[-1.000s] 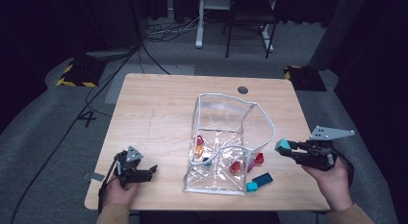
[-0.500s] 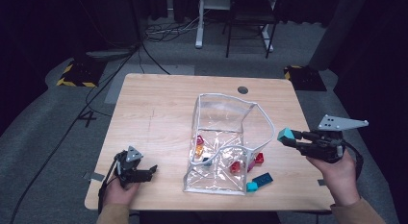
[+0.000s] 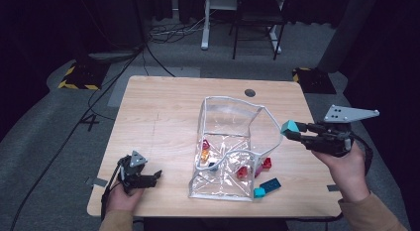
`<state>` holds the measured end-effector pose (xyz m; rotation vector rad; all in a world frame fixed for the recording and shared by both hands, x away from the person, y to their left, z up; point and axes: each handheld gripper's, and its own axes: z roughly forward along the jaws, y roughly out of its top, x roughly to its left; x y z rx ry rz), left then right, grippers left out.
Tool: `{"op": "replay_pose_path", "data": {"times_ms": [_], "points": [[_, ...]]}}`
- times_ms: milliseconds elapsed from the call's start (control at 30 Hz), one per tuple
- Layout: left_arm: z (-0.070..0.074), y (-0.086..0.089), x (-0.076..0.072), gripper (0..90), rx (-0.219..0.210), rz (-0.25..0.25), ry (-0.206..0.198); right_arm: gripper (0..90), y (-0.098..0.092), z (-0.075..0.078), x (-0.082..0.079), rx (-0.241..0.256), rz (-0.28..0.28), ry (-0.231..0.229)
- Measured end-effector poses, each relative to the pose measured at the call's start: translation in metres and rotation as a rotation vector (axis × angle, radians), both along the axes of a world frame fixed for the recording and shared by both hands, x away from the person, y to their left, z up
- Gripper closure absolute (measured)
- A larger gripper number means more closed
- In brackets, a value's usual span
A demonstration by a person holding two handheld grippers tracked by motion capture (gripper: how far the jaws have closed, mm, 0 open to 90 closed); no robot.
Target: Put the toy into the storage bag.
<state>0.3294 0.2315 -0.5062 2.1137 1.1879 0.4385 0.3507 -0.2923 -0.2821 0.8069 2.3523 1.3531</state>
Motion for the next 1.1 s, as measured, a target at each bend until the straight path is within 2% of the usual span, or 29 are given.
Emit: {"op": "replay_pose_path", "data": {"times_ms": [233, 467, 767, 1100], "points": [[0.0, 0.0, 0.0, 15.9, 0.0, -0.001, 0.0, 63.0, 0.014, 0.009, 0.009, -0.01, 0.023, -0.007], [0.0, 0.0, 0.0, 15.8, 0.001, 0.0, 0.0, 63.0, 0.028, 0.016, 0.022, -0.002, 0.041, 0.009], [0.0, 0.0, 0.0, 15.8, 0.001, -0.001, 0.0, 63.0, 0.044, 0.017, 0.037, 0.004, 0.054, 0.021], [0.0, 0.0, 0.0, 15.8, 0.001, -0.001, 0.0, 63.0, 0.073, 0.011, 0.06, 0.018, 0.086, 0.057]]}}
